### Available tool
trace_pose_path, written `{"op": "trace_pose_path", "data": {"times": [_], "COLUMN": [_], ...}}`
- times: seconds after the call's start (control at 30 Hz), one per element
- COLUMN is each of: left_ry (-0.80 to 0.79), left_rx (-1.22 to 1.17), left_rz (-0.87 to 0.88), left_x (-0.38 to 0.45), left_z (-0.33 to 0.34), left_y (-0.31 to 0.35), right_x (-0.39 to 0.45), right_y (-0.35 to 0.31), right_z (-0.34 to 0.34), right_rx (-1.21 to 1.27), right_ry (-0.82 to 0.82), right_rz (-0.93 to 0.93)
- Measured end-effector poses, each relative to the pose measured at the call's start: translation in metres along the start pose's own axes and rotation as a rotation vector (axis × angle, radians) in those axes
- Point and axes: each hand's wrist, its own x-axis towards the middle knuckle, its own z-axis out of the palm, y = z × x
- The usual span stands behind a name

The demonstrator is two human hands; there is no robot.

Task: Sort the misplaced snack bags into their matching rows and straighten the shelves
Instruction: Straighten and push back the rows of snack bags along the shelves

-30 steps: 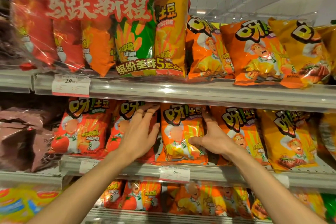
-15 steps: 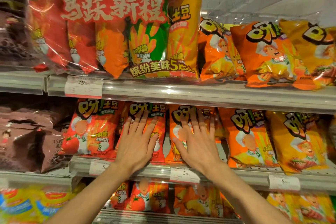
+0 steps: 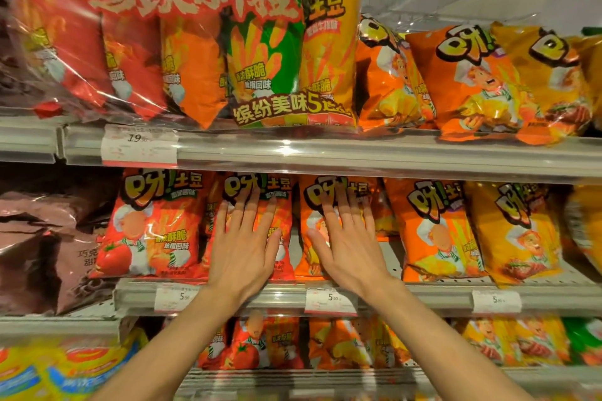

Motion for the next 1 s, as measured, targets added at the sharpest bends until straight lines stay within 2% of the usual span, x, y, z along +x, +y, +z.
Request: {"op": "trace_pose_path", "data": {"times": [0.1, 0.2, 0.27, 0.4, 0.5, 0.73, 0.83, 1.0], "left_ry": [0.09, 0.222, 0.241, 0.113, 0.03, -0.251, -0.343, -0.371], "left_rx": [-0.071, -0.252, -0.369, -0.571, -0.652, -0.722, -0.781, -0.878], "left_rz": [0.012, 0.021, 0.019, 0.015, -0.019, -0.12, -0.145, -0.153], "left_x": [-0.001, -0.001, 0.005, 0.018, 0.029, 0.06, 0.067, 0.076], "left_z": [-0.006, -0.01, -0.012, -0.02, -0.022, -0.015, -0.008, -0.003], "left_y": [0.003, 0.019, 0.039, 0.096, 0.146, 0.224, 0.239, 0.249], "right_x": [-0.002, -0.007, -0.009, -0.011, -0.013, -0.022, -0.027, -0.03], "right_y": [0.007, 0.022, 0.038, 0.08, 0.122, 0.21, 0.231, 0.255], "right_z": [-0.01, -0.024, -0.034, -0.058, -0.078, -0.094, -0.088, -0.088], "right_rx": [0.162, 0.257, 0.289, 0.205, 0.141, 0.059, 0.044, 0.058], "right_ry": [0.055, 0.121, 0.17, 0.131, 0.1, -0.169, -0.218, -0.233], "right_rz": [0.019, 0.077, 0.14, 0.299, 0.346, 0.257, 0.243, 0.274]}}
